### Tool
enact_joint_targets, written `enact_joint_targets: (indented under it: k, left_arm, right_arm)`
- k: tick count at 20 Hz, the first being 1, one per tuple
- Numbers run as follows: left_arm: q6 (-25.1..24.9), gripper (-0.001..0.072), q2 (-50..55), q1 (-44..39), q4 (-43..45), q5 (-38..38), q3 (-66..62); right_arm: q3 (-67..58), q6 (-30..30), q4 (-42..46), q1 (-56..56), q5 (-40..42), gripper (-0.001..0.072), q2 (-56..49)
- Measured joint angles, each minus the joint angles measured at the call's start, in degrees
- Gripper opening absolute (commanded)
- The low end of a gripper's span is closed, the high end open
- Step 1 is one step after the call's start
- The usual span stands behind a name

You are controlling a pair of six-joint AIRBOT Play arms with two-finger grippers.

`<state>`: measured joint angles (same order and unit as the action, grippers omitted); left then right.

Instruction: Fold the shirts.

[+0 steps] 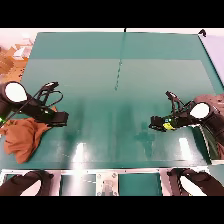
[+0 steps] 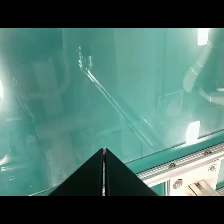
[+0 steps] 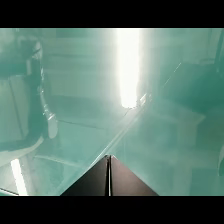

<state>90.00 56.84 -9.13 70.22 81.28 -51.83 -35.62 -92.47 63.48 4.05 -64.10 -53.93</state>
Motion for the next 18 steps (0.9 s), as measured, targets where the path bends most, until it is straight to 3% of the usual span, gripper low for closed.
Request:
enact_joint_targets:
  k: [5,7,8,9,10,13,18]
  left_arm:
    - [0.0,0.0026,0.0,0.0,0.79,-0.81,0.02]
    - [0.24,0.0028,-0.02,-0.04,4.92,-0.15,0.02]
    - [0.85,0.0167,-0.02,-0.04,8.57,0.5,0.02]
    - [1.9,0.066,-0.02,-0.04,13.79,1.31,0.09]
    - [3.37,0.0699,-0.02,-0.02,19.06,1.7,0.33]
    - [8.13,0.0699,-0.02,1.2,33.09,0.59,3.15]
    - [12.04,0.0694,-0.02,8.48,41.75,-5.7,14.34]
  right_arm:
    - [0.0,0.0,-0.02,0.0,0.02,0.002,0.0]
    - [0.0,0.0,-0.02,0.0,0.02,0.002,0.0]
    - [0.0,0.0,-0.02,0.0,0.02,0.002,0.0]
    - [0.0,0.0,-0.02,0.0,0.02,0.002,0.0]
    - [0.0,0.0,-0.02,0.0,0.04,0.002,0.0]
    - [0.0,0.0,-0.02,0.0,0.04,0.002,0.0]
    - [0.0,0.0,-0.02,0.0,0.04,0.002,0.0]
